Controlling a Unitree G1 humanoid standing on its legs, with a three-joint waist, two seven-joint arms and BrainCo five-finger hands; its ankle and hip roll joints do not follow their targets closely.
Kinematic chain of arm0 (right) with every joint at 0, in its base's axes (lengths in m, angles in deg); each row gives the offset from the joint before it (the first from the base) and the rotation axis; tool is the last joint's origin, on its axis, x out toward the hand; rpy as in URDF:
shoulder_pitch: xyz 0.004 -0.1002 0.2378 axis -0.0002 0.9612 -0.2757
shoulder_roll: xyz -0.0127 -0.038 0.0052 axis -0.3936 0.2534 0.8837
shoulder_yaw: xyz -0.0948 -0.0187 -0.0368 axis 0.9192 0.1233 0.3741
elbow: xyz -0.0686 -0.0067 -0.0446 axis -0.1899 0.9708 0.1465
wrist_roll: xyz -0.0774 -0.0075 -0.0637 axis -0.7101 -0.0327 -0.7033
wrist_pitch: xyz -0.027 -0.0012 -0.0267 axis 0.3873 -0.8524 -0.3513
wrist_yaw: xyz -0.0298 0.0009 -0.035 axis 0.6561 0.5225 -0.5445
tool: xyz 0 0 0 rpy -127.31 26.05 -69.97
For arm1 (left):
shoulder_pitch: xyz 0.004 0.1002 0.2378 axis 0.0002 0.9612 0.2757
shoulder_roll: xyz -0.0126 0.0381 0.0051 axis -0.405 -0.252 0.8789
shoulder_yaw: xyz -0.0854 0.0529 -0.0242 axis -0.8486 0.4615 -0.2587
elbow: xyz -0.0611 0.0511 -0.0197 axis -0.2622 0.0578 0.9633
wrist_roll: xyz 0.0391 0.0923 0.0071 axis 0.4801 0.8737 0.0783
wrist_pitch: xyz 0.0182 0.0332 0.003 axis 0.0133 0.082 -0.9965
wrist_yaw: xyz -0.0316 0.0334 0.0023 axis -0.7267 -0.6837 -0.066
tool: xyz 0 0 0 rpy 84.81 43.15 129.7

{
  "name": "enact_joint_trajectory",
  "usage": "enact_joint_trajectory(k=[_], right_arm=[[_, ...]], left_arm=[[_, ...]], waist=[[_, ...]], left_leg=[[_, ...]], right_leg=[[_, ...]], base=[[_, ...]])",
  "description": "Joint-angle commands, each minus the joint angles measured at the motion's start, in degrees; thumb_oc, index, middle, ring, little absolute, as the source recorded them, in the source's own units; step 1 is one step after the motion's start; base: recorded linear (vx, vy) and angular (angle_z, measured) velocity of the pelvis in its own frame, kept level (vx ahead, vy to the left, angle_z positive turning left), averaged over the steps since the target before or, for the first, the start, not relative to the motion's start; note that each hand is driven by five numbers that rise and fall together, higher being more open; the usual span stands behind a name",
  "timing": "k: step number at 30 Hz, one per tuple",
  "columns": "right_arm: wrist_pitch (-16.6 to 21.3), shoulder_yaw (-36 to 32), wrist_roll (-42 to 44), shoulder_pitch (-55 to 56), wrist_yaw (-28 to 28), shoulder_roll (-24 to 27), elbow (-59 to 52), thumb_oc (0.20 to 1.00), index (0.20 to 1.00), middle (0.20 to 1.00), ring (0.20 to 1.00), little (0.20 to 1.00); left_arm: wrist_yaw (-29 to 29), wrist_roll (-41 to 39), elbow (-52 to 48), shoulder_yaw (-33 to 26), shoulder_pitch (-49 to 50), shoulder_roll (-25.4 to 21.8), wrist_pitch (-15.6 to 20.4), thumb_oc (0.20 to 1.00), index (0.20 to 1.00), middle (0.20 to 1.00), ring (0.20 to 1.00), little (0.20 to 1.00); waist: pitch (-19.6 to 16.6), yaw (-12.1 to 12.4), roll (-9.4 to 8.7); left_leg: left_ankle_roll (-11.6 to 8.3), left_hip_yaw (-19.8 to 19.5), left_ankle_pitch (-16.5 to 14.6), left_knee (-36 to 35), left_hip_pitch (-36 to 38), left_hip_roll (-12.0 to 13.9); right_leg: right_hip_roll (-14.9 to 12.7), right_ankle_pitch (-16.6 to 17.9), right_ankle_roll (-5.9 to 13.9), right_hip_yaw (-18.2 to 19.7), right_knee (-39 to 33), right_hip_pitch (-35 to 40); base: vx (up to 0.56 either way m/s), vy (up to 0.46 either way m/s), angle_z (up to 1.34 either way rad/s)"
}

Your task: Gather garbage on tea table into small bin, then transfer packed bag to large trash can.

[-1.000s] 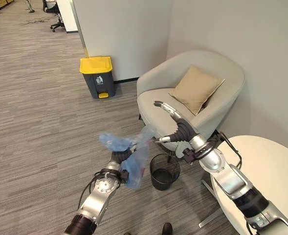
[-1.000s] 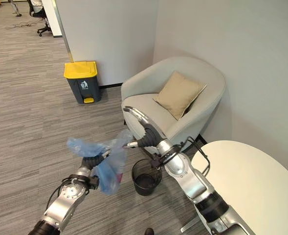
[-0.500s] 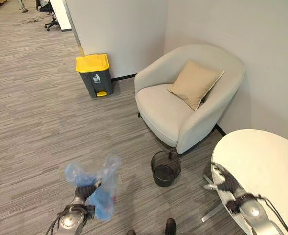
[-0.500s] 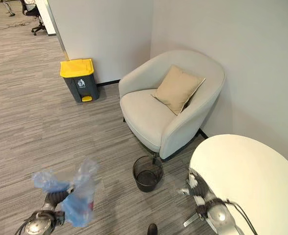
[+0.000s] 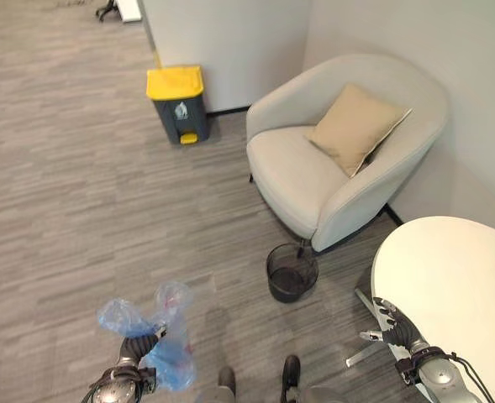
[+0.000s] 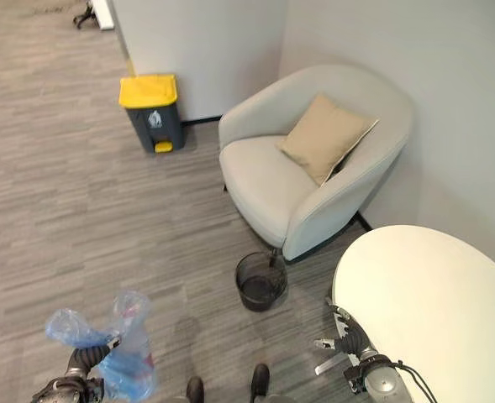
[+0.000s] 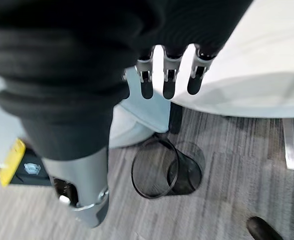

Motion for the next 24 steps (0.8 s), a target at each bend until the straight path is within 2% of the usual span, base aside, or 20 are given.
enact_joint_trajectory(k=[1, 3, 4, 5, 6, 8, 9, 10, 12, 13, 14, 15, 16, 19, 20, 24], right_arm=[[2.3, -1.42, 1.92, -2.45, -3.32, -0.49, 0.6, 1.0, 1.0, 1.0, 1.0, 1.0], [1.96, -1.57, 1.94, -2.35, -4.05, -1.07, 2.05, 1.0, 1.0, 1.0, 1.0, 1.0], [1.88, -1.56, 1.87, -2.37, -4.26, -1.41, 2.43, 1.0, 1.0, 1.0, 1.0, 1.0], [1.55, -1.15, 1.67, -2.78, -4.76, -1.73, 3.62, 1.0, 1.0, 1.0, 1.0, 1.0], [1.45, -0.95, 1.59, -3.02, -4.81, -2.03, 3.94, 1.0, 1.0, 1.0, 1.0, 1.0], [1.18, -0.23, 1.23, -3.86, -5.18, -2.56, 4.38, 1.0, 1.0, 1.0, 1.0, 1.0], [1.09, 0.43, 0.76, -4.86, -5.31, -3.29, 4.44, 1.0, 1.0, 1.0, 1.0, 1.0], [1.03, 0.7, 0.6, -5.36, -5.26, -3.71, 4.21, 1.0, 1.0, 1.0, 1.0, 1.0], [1.16, 1.01, 0.95, -5.88, -5.31, -4.59, 3.78, 1.0, 1.0, 1.0, 1.0, 1.0], [1.16, 1.01, 0.94, -5.87, -5.31, -4.59, 3.78, 1.0, 1.0, 1.0, 1.0, 1.0], [1.37, 1.21, 1.48, -6.39, -5.64, -5.05, 3.39, 1.0, 1.0, 1.0, 1.0, 1.0], [1.39, 1.44, 1.61, -6.6, -5.66, -5.21, 3.26, 1.0, 1.0, 1.0, 1.0, 1.0], [1.5, 1.58, 1.77, -6.73, -5.65, -5.17, 3.12, 1.0, 1.0, 1.0, 1.0, 1.0], [1.84, 2.09, 2.39, -7.41, -5.84, -4.82, 3.01, 1.0, 1.0, 1.0, 1.0, 1.0], [1.47, 2.25, 2.41, -7.6, -5.72, -4.58, 3.16, 1.0, 1.0, 1.0, 1.0, 1.0], [1.25, 2.35, 2.15, -7.63, -5.84, -4.45, 2.87, 1.0, 1.0, 1.0, 1.0, 1.0]], left_arm=[[-1.23, -2.61, -1.34, -0.99, -3.3, -3.02, 3.36, 0.2, 0.2, 0.2, 0.2, 0.2], [-1.28, -2.5, -1.31, -0.53, -4.3, -3.17, 3.34, 0.2, 0.2, 0.2, 0.2, 0.2], [-1.21, -2.4, -1.27, -0.42, -4.6, -3.32, 3.34, 0.2, 0.2, 0.2, 0.2, 0.2], [-1.19, -1.79, -0.58, 0.0, -4.77, -3.55, 3.29, 0.2, 0.2, 0.2, 0.2, 0.2], [-1.18, -1.42, -0.33, 0.15, -4.85, -3.69, 3.22, 0.2, 0.2, 0.2, 0.2, 0.2], [-1.38, -1.06, -0.42, 0.4, -4.94, -3.79, 3.1, 0.2, 0.2, 0.2, 0.2, 0.2], [-1.55, -0.33, -0.22, 0.37, -5.36, -4.18, 2.96, 0.2, 0.2, 0.2, 0.2, 0.2], [-1.62, -0.16, -0.07, 0.36, -5.74, -4.46, 2.82, 0.2, 0.2, 0.2, 0.2, 0.2], [-1.72, -0.09, -0.5, 0.64, -6.21, -5.16, 2.89, 0.2, 0.2, 0.2, 0.2, 0.2], [-1.72, -0.09, -0.5, 0.64, -6.21, -5.16, 2.89, 0.2, 0.2, 0.2, 0.2, 0.2], [-2.11, 0.15, -0.55, 1.07, -7.35, -6.02, 3.08, 0.2, 0.2, 0.2, 0.2, 0.2], [-2.07, 0.18, -0.75, 1.44, -7.88, -6.23, 3.09, 0.2, 0.2, 0.2, 0.2, 0.2], [-1.99, 0.2, -0.73, 1.66, -8.13, -6.21, 3.23, 0.2, 0.2, 0.2, 0.2, 0.2], [-1.88, 0.12, -0.66, 2.26, -8.49, -6.21, 3.31, 0.2, 0.2, 0.2, 0.2, 0.2], [-1.62, 0.13, -0.74, 2.45, -8.36, -5.89, 3.05, 0.2, 0.2, 0.2, 0.2, 0.2], [-1.87, 0.38, -0.19, 2.44, -8.48, -5.38, 2.85, 0.2, 0.2, 0.2, 0.2, 0.2]], waist=[[-1.37, -1.0, -3.11], [-1.52, -1.83, -3.04], [-1.36, -2.15, -3.03], [-1.79, -2.29, -2.9], [-1.85, -2.2, -3.02], [-1.75, -1.97, -3.13], [-1.84, -1.63, -3.33], [-1.53, -1.39, -3.52], [-1.03, -1.15, -3.64], [-1.04, -1.15, -3.64], [-0.26, -1.65, -3.55], [-0.01, -2.08, -3.42], [0.21, -2.38, -3.25], [1.0, -2.53, -3.01], [1.3, -3.04, -2.99], [1.73, -3.68, -2.88]], left_leg=[[-1.2, 5.83, -4.74, 6.56, -5.8, -0.02], [-1.15, 11.03, -6.88, 7.57, -4.92, 1.9], [-0.49, 13.64, -6.25, 7.16, -4.66, 2.47], [-0.37, 13.3, -8.11, 7.23, -4.07, 2.28], [-0.04, 13.07, -8.37, 6.57, -3.73, 1.96], [0.62, 12.37, -8.7, 5.91, -3.57, 1.06], [1.58, 12.07, -8.96, 4.75, -3.29, -0.03], [2.5, 12.59, -7.83, 4.36, -3.73, -0.55], [3.25, 11.55, -8.15, 3.98, -3.47, -1.46], [3.25, 11.56, -8.15, 3.98, -3.48, -1.46], [3.53, 9.96, -8.34, 3.74, -3.11, -2.14], [3.69, 9.14, -8.46, 3.42, -2.78, -2.57], [3.88, 8.26, -8.68, 3.33, -2.5, -2.97], [4.53, 7.17, -10.06, 3.24, -1.21, -3.67], [4.92, 5.42, -11.37, 2.57, 0.86, -4.74], [4.75, 4.18, -13.48, 2.48, 3.85, -5.51]], right_leg=[[-4.45, -10.58, 5.29, -1.54, 3.46, 2.25], [-5.16, -11.17, 5.85, -3.6, 3.35, 2.45], [-5.6, -10.44, 5.74, -5.23, 3.71, 1.89], [-5.93, -11.39, 6.49, -5.82, 3.95, 3.23], [-6.23, -11.42, 6.74, -5.82, 4.26, 3.24], [-6.96, -11.57, 7.24, -5.49, 5.23, 2.99], [-8.02, -12.23, 7.78, -5.1, 7.87, 2.03], [-8.88, -11.62, 7.63, -5.33, 10.11, 0.43], [-9.86, -12.16, 7.99, -3.94, 14.92, -1.12], [-9.87, -12.17, 7.99, -3.93, 14.94, -1.14], [-8.86, -12.06, 8.18, -0.79, 19.22, -3.84], [-7.36, -12.11, 7.9, 1.47, 20.58, -5.52], [-6.33, -12.05, 7.67, 3.08, 20.94, -6.97], [-5.71, -10.54, 7.17, 3.42, 19.31, -9.44], [-5.23, -7.76, 7.55, 4.09, 17.04, -12.82], [-5.91, -5.14, 8.35, 2.06, 13.18, -15.63]], base=[[-0.02, 0.013, 0.7], [0.02, 0.046, 0.9], [0.17, 0.142, 1.07], [0.14, 0.175, 0.94], [0.23, 0.197, 0.59], [0.1, 0.219, 0.17], [0.02, 0.265, 0.16], [0.04, 0.279, 0.16], [0.04, 0.135, 0.13], [0.08, 0.091, 0.22], [0.09, 0.086, 0.27], [0.14, 0.115, 0.3], [0.13, 0.069, 0.57], [0.21, 0.038, 0.61], [0.27, 0.011, 0.1], [0.28, -0.028, 0.2]])
